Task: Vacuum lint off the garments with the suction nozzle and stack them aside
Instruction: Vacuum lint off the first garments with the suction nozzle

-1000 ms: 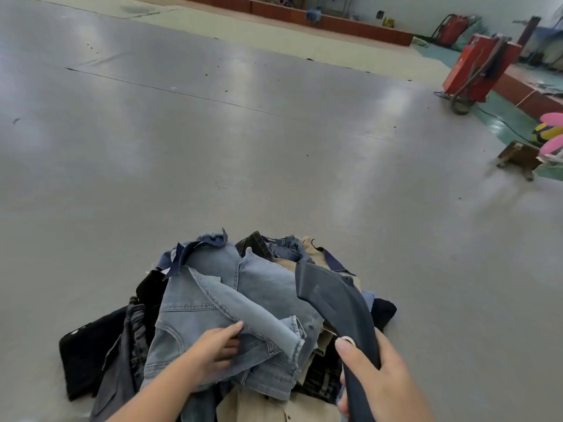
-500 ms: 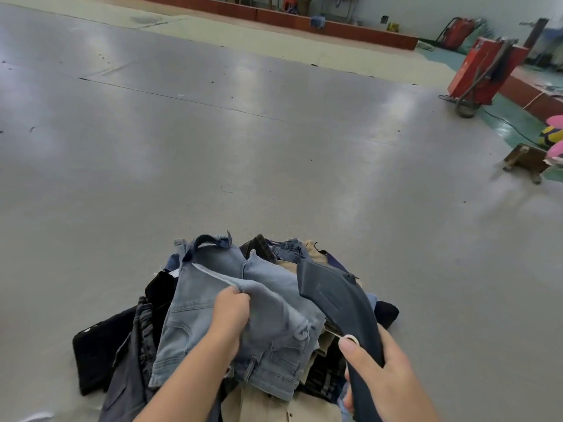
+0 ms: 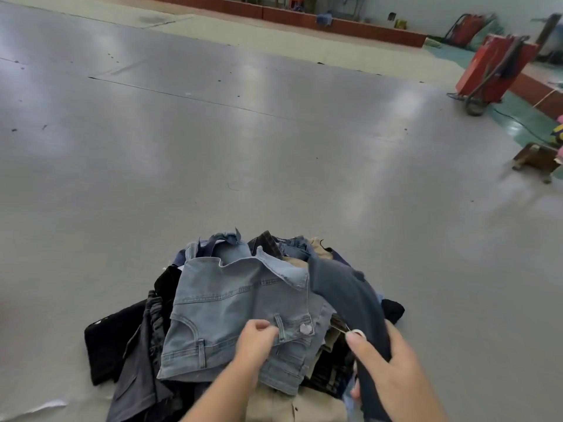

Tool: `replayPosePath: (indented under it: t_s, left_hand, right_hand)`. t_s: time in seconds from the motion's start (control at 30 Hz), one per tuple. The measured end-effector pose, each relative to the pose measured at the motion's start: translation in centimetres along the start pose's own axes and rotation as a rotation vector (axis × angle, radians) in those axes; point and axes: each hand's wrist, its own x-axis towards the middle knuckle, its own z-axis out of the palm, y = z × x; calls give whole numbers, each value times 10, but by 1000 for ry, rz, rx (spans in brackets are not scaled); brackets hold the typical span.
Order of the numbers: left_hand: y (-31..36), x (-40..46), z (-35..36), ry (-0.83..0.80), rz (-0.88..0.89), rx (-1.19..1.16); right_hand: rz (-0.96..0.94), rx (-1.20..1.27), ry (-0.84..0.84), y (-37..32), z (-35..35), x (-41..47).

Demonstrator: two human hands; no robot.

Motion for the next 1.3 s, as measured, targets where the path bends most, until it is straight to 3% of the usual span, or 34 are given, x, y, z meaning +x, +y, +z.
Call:
replayPosePath:
  t_s: [0.07,0.13,0.2,0.3,0.4,0.53,0.6,0.7,0.8,0.93,1.17,1.3]
  left_hand:
    - [-15,13,24,91,259,390]
    - [-13,24,49,213,386,451]
    - [8,29,77,316,316,214]
    - [54,49,104,344,92,-164]
    - [78,68,101,233,-84,-402]
    - [60,39,72,58,102,-559]
    - [48,17,49,-5,150,-477]
    - [43,-13,3,105,355,-176]
    - [47,-54,-29,79,419,-369]
    - [38,-84,-39,-137,346,-697]
    - [27,-87,-38,-440,508,-685]
    - [25,-85,-38,-543,548,-590]
  right_hand:
    - [51,47,76,0,-7,3]
    - [88,58,119,3,-9,7]
    - [105,80,162,9,-10,10]
    - [90,90,194,12,-10,18]
    - [103,102,180,9,-11,25]
    - [83,43,132,8,-13,31]
    - [56,41,87,10,-12,30]
    - [34,63,-7,8,-7,20]
    - [11,99,-80,0,0,6]
    - [-105,96,-137,-4,10,-12]
    - [-134,-84,-235,-9,13,-24]
    - [-112,-32,-288,-16,10,-13]
